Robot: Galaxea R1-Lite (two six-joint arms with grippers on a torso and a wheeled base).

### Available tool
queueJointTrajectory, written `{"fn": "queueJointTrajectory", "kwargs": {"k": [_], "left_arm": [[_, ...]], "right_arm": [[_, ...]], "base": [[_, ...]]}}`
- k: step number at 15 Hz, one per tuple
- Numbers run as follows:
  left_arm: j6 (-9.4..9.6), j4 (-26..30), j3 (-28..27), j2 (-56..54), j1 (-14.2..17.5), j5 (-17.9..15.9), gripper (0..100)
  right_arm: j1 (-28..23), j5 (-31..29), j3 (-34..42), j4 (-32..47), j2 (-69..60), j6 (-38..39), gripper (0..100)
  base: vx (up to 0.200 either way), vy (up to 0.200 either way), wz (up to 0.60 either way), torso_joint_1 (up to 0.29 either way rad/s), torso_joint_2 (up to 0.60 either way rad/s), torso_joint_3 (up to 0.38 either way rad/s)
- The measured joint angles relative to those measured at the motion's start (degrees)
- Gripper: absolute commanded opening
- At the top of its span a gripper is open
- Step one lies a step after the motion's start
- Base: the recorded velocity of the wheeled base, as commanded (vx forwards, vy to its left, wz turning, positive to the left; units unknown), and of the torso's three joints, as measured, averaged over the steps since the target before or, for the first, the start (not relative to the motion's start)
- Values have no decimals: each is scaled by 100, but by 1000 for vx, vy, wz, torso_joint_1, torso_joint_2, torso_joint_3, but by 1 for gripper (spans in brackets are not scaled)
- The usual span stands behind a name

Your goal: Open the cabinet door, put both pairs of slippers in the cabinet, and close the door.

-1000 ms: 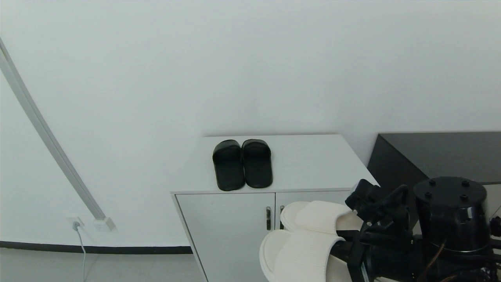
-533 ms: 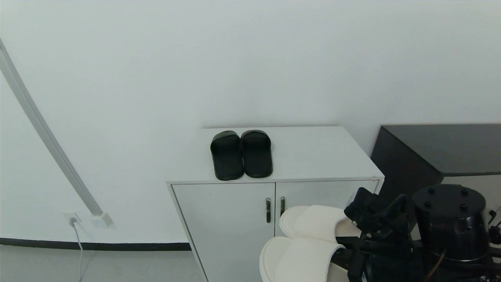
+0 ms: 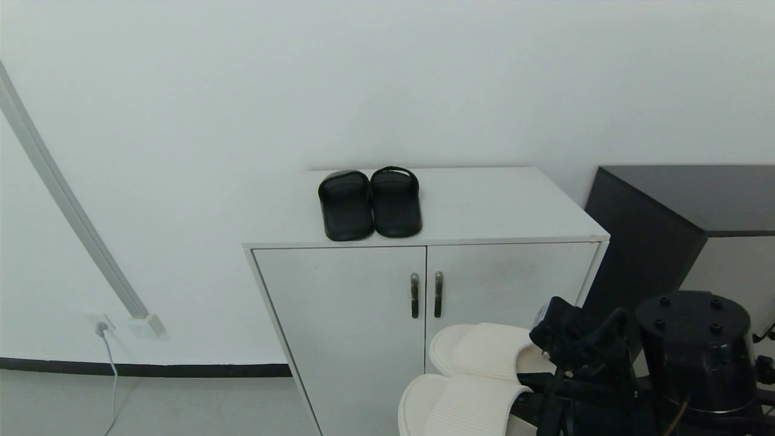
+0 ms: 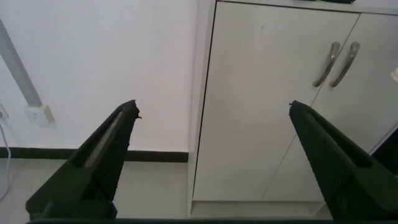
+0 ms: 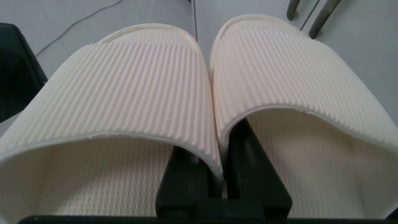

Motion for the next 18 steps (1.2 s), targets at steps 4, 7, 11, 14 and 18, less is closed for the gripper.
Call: {"fn": "queueJointTrajectory", "kwargs": {"k": [4,7,11,14,18], "left_arm": [[-9,0,0,0,0,6,100],[-40,0,0,0,0,9,100],[-63,4,0,0,0,2,100],[-62,6,-2,0,0,2,100],[-60,15,-11,13,0,-7,100]], "right_arm": [[-2,-30,48,-160,0,-2,0],[-5,-28,69,-165,11,-2,0],[-2,-41,107,-238,-24,-9,0],[-5,-41,113,-241,-20,-2,0],[0,-22,168,-244,-16,-2,0]], "base": [[0,0,0,-185,505,311],[0,0,0,-157,487,330],[0,0,0,-138,465,333],[0,0,0,-98,455,351],[0,0,0,-48,441,388]]}}
